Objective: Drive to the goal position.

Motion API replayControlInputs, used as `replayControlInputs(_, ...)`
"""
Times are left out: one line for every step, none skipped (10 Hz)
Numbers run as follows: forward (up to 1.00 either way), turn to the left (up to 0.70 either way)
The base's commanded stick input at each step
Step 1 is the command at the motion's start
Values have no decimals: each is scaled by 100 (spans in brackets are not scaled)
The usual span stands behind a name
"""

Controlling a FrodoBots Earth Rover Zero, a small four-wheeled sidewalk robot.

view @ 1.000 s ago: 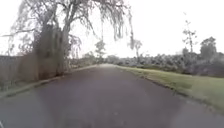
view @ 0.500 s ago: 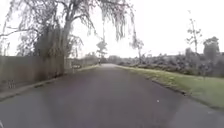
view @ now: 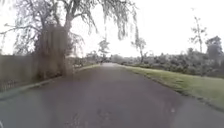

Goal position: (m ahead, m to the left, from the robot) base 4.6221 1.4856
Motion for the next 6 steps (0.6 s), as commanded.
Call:
replayControlInputs(70, 0)
replayControlInputs(70, 0)
replayControlInputs(70, 0)
replayControlInputs(70, 0)
replayControlInputs(70, 0)
replayControlInputs(70, 0)
